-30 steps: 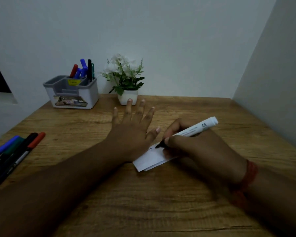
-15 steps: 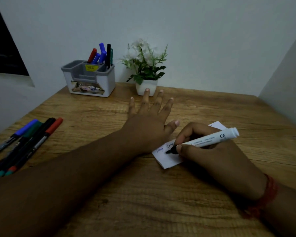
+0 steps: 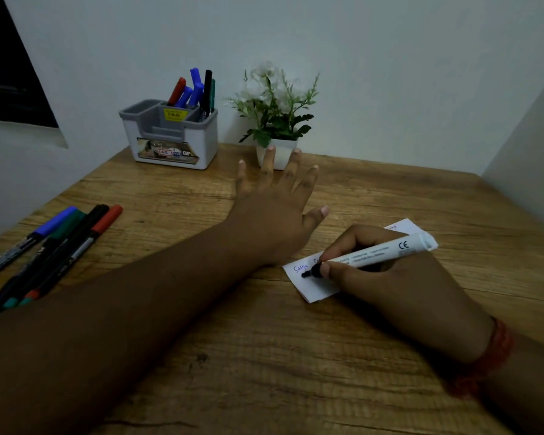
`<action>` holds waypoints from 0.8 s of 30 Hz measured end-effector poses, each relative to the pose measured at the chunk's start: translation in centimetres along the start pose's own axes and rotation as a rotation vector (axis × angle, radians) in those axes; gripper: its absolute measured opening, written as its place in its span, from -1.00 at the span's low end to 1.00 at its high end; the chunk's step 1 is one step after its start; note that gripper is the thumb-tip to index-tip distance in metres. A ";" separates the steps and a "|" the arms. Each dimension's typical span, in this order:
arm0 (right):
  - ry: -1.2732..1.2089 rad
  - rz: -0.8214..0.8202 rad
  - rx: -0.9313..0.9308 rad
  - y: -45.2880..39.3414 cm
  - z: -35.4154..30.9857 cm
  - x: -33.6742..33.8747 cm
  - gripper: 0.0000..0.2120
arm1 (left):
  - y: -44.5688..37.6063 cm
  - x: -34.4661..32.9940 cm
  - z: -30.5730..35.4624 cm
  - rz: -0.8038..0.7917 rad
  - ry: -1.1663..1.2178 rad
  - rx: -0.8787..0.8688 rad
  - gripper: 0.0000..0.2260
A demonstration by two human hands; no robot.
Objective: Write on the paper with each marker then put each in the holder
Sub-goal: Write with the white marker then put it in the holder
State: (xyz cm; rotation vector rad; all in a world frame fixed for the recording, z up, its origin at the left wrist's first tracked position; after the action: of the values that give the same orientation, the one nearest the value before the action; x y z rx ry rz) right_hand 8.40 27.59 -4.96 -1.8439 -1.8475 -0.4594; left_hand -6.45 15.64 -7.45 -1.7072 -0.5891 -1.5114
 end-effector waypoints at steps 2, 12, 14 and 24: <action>-0.001 -0.007 -0.002 0.0 0.0 0.0 -0.95 | 0.0 0.1 -0.2 -0.004 -0.005 0.010 -0.31; -0.064 -0.008 -0.041 -0.1 0.1 0.4 -0.92 | -0.2 0.6 -1.0 -0.026 0.009 0.036 -0.37; -0.067 0.002 -0.054 -0.1 0.2 0.5 -0.93 | -0.2 0.6 -0.9 -0.025 0.012 0.031 -0.37; -0.024 -0.005 -0.067 -0.3 0.4 0.3 -0.92 | -0.3 0.3 -0.9 -0.031 0.022 0.014 -0.35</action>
State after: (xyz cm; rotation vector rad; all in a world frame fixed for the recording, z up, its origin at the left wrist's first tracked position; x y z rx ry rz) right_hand 8.03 28.06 -5.08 -1.8973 -1.8743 -0.5086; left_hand -7.16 15.07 -7.12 -1.6764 -0.6163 -1.5425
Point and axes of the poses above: each hand's wrist, its own y-axis away from the middle knuckle, its own x-axis out of the back of the hand, z = x × y, the point moved 3 cm from there along -y, towards the middle knuckle, and after that the axes turned 6 degrees about -z, right-handed, at the moved point
